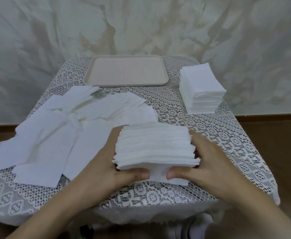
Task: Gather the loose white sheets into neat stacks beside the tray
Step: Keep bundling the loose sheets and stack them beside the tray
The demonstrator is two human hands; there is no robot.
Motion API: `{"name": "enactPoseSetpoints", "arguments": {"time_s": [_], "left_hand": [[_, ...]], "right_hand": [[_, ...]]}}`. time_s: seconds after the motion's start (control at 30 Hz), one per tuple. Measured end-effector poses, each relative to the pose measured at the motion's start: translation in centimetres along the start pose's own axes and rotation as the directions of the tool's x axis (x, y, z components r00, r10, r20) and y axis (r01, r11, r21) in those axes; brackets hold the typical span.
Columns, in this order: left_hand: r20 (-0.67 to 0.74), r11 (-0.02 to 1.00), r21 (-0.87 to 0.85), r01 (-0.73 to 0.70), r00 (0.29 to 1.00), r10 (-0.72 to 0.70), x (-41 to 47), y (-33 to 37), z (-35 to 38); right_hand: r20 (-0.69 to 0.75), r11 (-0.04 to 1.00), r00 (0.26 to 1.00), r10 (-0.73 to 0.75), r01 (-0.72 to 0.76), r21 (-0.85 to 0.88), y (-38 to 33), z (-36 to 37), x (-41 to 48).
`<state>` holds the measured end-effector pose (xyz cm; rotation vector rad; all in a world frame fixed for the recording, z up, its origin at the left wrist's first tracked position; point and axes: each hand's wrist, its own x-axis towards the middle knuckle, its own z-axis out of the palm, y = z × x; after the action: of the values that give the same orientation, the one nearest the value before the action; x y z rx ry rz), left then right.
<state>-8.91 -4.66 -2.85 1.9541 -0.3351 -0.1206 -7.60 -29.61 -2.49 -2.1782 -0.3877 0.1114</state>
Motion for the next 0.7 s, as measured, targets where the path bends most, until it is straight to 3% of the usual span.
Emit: {"name": "enactPoseSetpoints", "arguments": {"time_s": [0.2, 0.57, 0.63, 0.7], "left_hand": [[0.009, 0.995, -0.101, -0.009, 1.000, 0.010, 0.2, 0.1, 0.6], [0.024, 0.991, 0.133, 0.031, 0.999, -0.035, 0.1, -0.8, -0.2], [-0.009, 0.995, 0.099, 0.028, 1.000, -0.027, 0.2, -0.4, -0.2], [-0.091, 0.996, -0.090, 0.026, 0.995, -0.035, 0.4, -0.1, -0.2]], "right_hand": [[-0.061, 0.998, 0.998, 0.005, -0.001, 0.068, -0.4, 1.5, 0.0], [0.062, 0.999, 0.998, 0.002, 0.001, -0.044, -0.2, 0.6, -0.2], [0.037, 0.999, 0.999, 0.027, -0.029, 0.044, -0.3, 0.7, -0.1], [0.004, 0.967, 0.997, 0.078, -0.076, 0.244, -0.6, 0.9, 0.2]]}}
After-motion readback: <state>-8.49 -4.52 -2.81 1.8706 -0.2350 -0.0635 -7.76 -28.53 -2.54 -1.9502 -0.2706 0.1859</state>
